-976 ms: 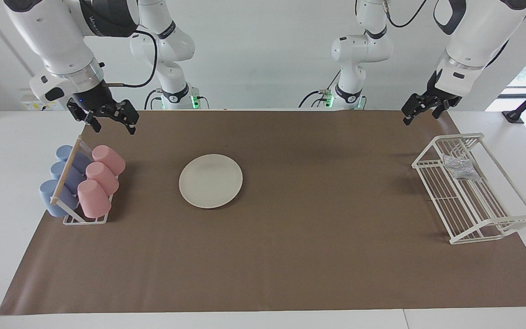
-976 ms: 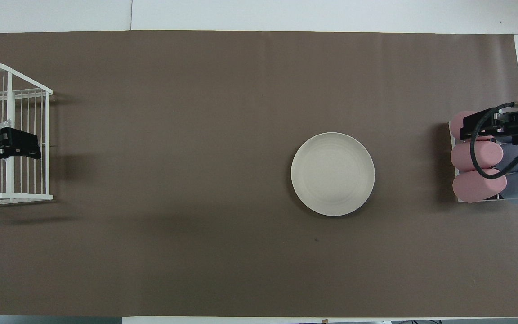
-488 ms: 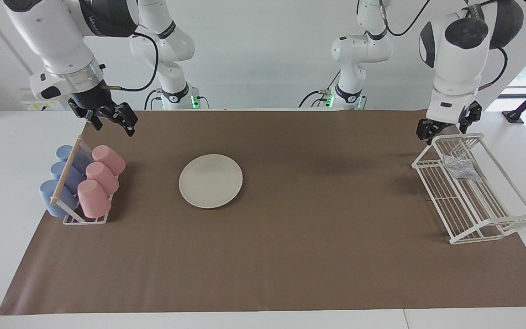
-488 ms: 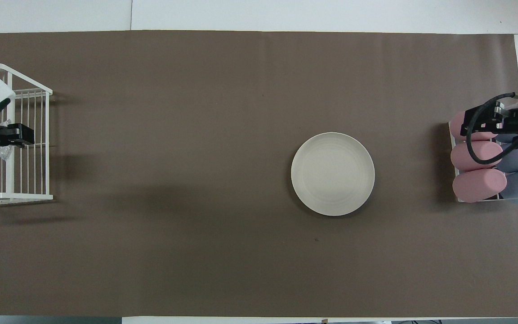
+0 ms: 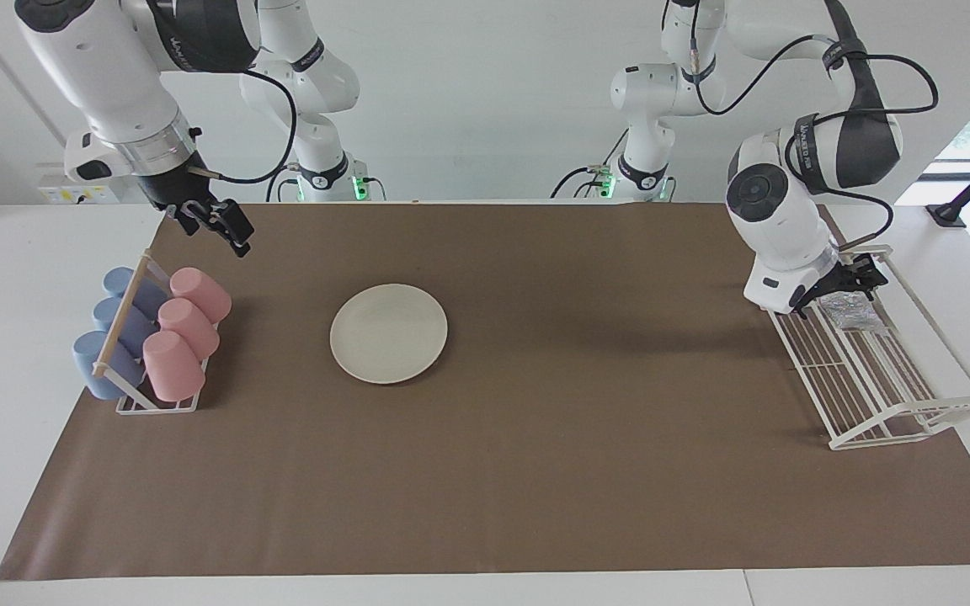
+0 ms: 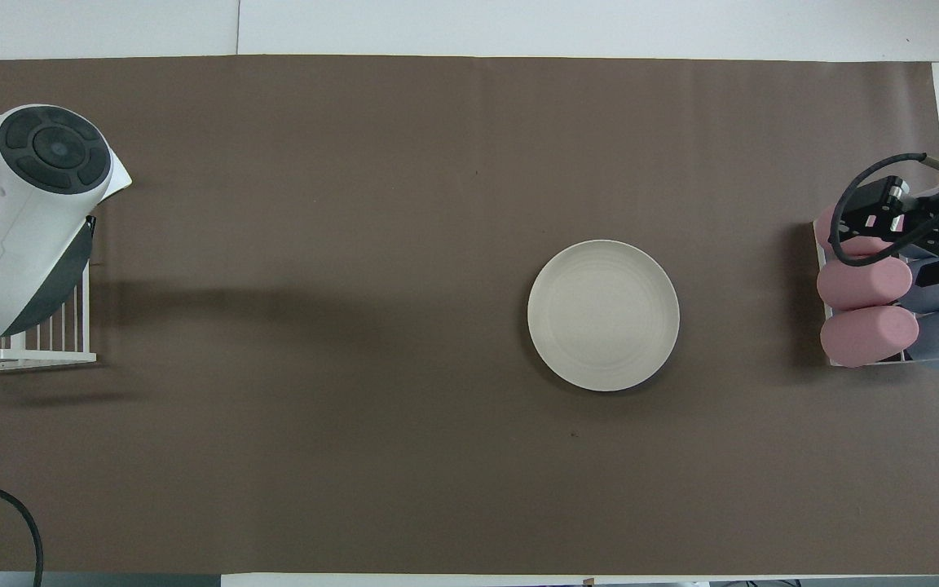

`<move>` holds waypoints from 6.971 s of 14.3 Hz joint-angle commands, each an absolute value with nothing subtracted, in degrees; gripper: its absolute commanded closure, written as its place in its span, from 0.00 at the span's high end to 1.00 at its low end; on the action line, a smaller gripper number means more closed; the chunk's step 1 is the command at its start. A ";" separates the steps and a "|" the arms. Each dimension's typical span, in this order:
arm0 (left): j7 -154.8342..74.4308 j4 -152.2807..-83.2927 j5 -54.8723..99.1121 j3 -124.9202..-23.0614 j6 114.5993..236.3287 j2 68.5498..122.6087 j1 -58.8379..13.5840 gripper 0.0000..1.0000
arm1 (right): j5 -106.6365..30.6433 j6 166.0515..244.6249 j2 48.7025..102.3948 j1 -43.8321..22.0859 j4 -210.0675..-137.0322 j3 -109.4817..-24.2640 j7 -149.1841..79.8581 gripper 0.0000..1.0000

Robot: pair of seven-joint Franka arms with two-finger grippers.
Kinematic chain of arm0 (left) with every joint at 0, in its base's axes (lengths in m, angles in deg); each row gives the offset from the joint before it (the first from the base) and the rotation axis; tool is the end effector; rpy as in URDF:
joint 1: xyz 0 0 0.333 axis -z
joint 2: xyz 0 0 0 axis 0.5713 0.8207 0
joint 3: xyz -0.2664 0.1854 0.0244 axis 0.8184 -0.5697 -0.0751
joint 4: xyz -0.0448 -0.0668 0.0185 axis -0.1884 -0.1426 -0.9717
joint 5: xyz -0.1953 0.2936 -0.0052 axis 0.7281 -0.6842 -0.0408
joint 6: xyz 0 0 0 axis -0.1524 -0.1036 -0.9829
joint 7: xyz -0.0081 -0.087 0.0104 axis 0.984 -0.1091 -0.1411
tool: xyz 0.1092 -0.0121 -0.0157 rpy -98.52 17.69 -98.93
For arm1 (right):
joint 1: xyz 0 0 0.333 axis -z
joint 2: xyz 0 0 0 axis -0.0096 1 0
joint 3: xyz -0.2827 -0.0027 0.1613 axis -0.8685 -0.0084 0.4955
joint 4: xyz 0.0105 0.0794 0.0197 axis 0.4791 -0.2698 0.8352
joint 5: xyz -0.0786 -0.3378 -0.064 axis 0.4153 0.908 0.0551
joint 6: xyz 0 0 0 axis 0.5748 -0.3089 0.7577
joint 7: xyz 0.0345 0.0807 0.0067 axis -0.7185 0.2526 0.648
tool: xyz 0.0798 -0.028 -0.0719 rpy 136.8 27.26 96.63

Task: Wipe plate with sponge
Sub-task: 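Grasp the sponge with the left gripper while the right gripper nears the plate, then lift the plate with the right gripper while the left gripper extends the sponge, then rub the plate against the sponge held by the left gripper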

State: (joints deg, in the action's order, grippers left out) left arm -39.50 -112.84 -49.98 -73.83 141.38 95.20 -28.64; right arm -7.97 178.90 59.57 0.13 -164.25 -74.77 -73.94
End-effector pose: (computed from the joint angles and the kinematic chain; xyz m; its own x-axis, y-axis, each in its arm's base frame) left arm 0.5644 -0.0279 0.4781 0.9851 -0.1618 -0.0589 -0.1563 -0.6971 -0.6997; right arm 0.5084 -0.0015 0.6061 0.8518 -0.5220 -0.0448 -0.5219 -0.8529 0.0155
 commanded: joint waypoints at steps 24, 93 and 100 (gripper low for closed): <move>-46.73 -102.05 -42.61 -73.77 133.60 96.94 -28.43 0.00 | -13.74 180.20 57.75 -8.94 -165.42 -73.72 -123.43 1.00; -6.21 -139.72 85.84 -73.94 140.26 77.08 -26.85 0.00 | -22.61 185.30 77.79 -35.66 -146.09 -71.96 -166.67 1.00; -6.30 -139.72 85.93 -73.94 140.18 77.08 -26.93 0.00 | -22.61 185.30 77.70 -35.75 -146.17 -71.96 -166.94 1.00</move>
State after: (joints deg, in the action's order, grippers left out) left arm -7.51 -138.88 84.67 -73.43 141.22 77.29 -26.94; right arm -21.65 183.82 79.49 -35.81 -143.68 -72.13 -165.56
